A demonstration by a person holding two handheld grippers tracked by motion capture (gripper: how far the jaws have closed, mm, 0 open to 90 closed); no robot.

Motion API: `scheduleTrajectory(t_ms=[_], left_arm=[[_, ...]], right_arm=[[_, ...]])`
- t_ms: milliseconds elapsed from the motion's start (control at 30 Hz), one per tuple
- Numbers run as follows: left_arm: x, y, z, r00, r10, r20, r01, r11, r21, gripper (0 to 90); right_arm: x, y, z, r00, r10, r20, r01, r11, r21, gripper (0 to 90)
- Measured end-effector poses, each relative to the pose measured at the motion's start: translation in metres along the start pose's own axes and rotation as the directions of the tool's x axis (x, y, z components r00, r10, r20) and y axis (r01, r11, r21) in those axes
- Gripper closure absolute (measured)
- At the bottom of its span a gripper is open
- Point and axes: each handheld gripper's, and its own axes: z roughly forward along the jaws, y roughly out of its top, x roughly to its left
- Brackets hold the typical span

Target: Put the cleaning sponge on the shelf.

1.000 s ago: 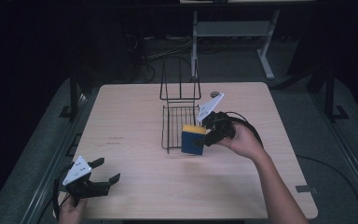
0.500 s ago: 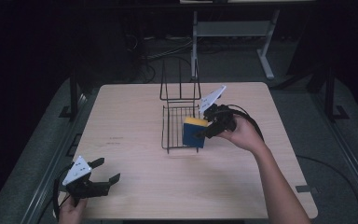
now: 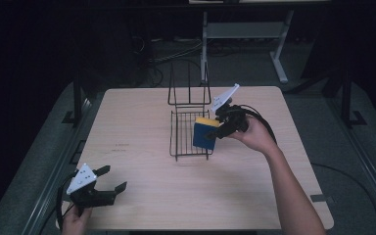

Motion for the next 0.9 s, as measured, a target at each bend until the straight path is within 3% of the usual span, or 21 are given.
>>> scheduleTrajectory(t_ms=[367, 733, 900], left_arm=[[0.002, -0.001, -0.001, 1.0, -0.005, -0.003, 0.005, 1.0, -0.002, 14.1], [0.002, -0.001, -0.001, 1.0, -0.005, -0.003, 0.005, 1.0, -0.002, 14.1], [0.002, -0.001, -0.001, 1.0, -0.004, -0.003, 0.004, 1.0, -0.001, 14.1]], right_arm=[[-0.017, 0.002, 0.01, 0.9999, 0.015, -0.004, -0.014, 1.0, 0.008, 55.9], [-0.029, 0.003, 0.021, 0.9995, 0.027, -0.012, -0.028, 0.999, -0.025, 56.0], [-0.033, 0.006, 0.026, 0.9992, 0.038, -0.012, -0.038, 0.999, -0.002, 55.9]])
